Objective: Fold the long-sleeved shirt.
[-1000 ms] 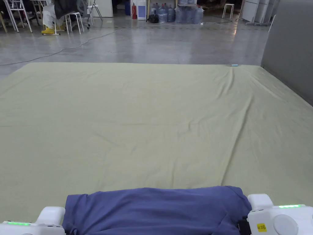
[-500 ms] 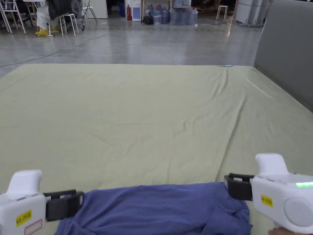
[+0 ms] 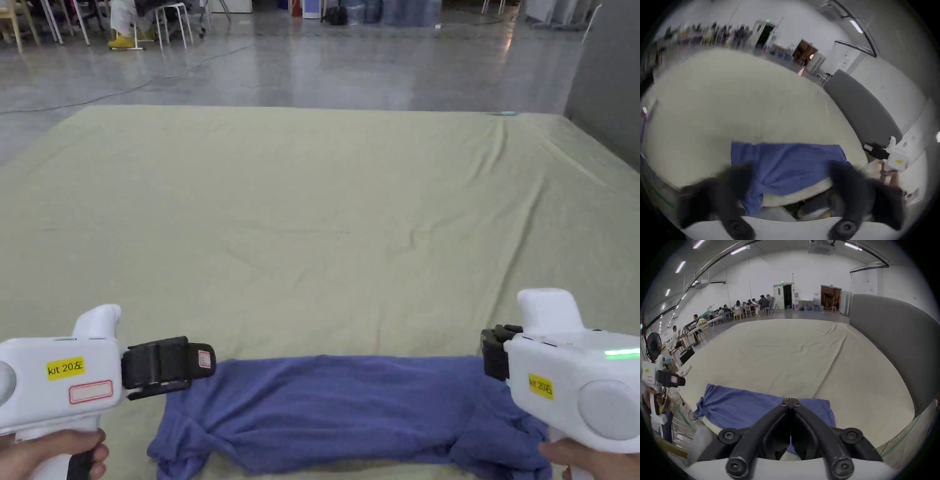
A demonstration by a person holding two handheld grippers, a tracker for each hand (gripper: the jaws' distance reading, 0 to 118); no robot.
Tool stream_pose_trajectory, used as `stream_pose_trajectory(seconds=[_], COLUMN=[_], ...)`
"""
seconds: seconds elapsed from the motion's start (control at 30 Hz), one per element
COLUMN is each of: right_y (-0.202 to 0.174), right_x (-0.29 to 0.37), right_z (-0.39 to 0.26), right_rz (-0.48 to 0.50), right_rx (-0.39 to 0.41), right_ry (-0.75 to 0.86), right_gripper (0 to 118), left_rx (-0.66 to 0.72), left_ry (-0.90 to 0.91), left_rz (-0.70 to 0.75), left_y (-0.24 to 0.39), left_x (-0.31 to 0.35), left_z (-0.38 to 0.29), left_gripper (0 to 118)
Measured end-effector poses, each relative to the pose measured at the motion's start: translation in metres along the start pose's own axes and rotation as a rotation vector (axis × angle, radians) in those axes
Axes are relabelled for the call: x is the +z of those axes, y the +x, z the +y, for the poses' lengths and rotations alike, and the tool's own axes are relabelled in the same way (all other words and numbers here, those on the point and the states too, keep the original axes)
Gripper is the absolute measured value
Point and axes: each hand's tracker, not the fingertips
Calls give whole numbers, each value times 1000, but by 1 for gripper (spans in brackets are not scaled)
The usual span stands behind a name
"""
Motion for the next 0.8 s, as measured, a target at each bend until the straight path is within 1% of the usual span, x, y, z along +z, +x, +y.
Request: stream_pose_trajectory(seconds=[0.03, 0.07, 0.13, 0.17, 0.27, 0.33, 0.4, 0.47, 0.53, 0.57, 0.8], right_y=[0, 1, -2, -2, -5, -6, -8, -10, -11, -12, -15], right_x=[-3, -6, -11, -14, -22, -26, -28, -29, -29, -30, -34], right_z=[-1, -3, -7, -9, -12, -13, -14, -13, -14, -13, -13], right_rz=[-3, -4, 4, 8, 6, -1, -2, -3, -2, 1, -2], right_rx=[3, 4, -4, -11, -10, -6, -7, -5, -4, -6, -10], right_ry=[-12, -20, -39, -46, -68, -80, -90, -97, -99, -100, -108], right_gripper=[0, 0, 0, 0, 0, 0, 0, 0, 0, 0, 0], left_rx=[2, 49, 123, 187, 386, 446, 432, 416, 438, 443, 385], left_ry=[25, 26, 9, -2, -85, -120, -117, -70, -89, -96, -117], left_rz=[-48, 8, -17, -63, -262, -330, -318, -391, -419, -429, -497], left_y=[-15, -28, -55, -76, -112, -123, -125, -119, -117, -125, -102], left_x=[1, -2, -8, -21, -40, -54, -67, -68, -77, -82, -112], left_z=[10, 11, 16, 3, 0, -3, -8, -4, -4, 2, 0], left_gripper=[117, 115, 115, 115, 115, 115, 117, 118, 118, 118, 118])
